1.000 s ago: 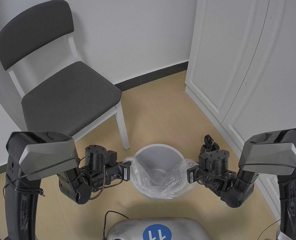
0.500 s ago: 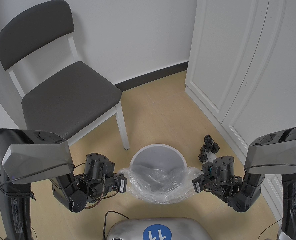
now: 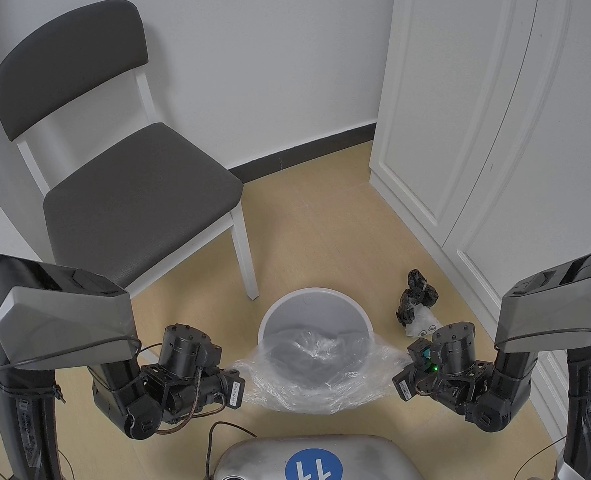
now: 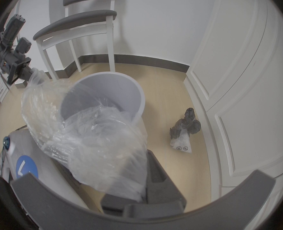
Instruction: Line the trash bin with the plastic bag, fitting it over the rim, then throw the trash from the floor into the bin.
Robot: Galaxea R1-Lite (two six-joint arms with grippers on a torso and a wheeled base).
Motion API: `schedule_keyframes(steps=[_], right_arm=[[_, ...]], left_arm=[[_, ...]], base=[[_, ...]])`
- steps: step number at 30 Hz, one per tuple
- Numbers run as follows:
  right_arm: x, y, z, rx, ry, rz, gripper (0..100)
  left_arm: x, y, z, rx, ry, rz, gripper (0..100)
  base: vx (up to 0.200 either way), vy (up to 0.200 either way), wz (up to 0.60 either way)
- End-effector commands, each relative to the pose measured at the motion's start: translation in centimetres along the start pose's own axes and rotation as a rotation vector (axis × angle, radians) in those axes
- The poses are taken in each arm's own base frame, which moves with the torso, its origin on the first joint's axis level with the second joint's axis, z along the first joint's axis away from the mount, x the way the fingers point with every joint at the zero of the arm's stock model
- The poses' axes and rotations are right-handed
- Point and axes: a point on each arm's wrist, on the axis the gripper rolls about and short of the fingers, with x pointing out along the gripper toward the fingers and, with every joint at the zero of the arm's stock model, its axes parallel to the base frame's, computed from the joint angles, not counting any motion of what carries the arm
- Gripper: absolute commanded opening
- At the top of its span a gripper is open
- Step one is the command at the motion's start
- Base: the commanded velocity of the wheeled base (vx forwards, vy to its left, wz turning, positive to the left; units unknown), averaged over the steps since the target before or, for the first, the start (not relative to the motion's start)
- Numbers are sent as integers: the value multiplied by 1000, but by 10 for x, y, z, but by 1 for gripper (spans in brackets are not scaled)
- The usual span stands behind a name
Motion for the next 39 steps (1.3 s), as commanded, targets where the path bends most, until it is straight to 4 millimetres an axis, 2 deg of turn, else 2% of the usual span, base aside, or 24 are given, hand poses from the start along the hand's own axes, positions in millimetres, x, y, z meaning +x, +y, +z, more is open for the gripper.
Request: schedule_keyframes(steps=[1,4,8,9,10,14,19,24,28,32,35,39], right_arm=[[-5,-1,1,-9,-1,1,0],[0,0,-2,-13,6,1,0],[29,9,-10,1,9,-7,0],[31,10,-11,2,8,-11,0],[45,13,-12,32,-3,-44,0],[74,20,-13,115,-60,-105,0],[87,20,-5,177,-113,-114,0],[99,21,5,232,-165,-149,0],[101,17,17,265,-205,-182,0],[101,15,19,270,-211,-187,0],[92,5,30,282,-231,-205,0],[68,-8,44,281,-241,-214,0]], left_arm=[[-4,0,2,2,-7,0,0],[-1,0,1,0,-7,0,0],[17,0,-2,-6,-6,5,0],[18,1,-1,-8,-8,6,0],[25,2,-1,-13,-15,18,0],[47,5,1,-24,-81,97,0],[70,8,-4,-39,-189,175,0],[72,14,3,-57,-222,189,0],[72,21,9,-72,-245,208,0],[72,26,13,-80,-258,218,0],[64,29,25,-89,-293,224,0],[54,27,35,-109,-325,215,0]], base=[[0,0,0],[0,0,0],[0,0,0],[0,0,0],[0,0,0],[0,0,0],[0,0,0],[0,0,0],[0,0,0],[0,0,0],[0,0,0],[0,0,0]])
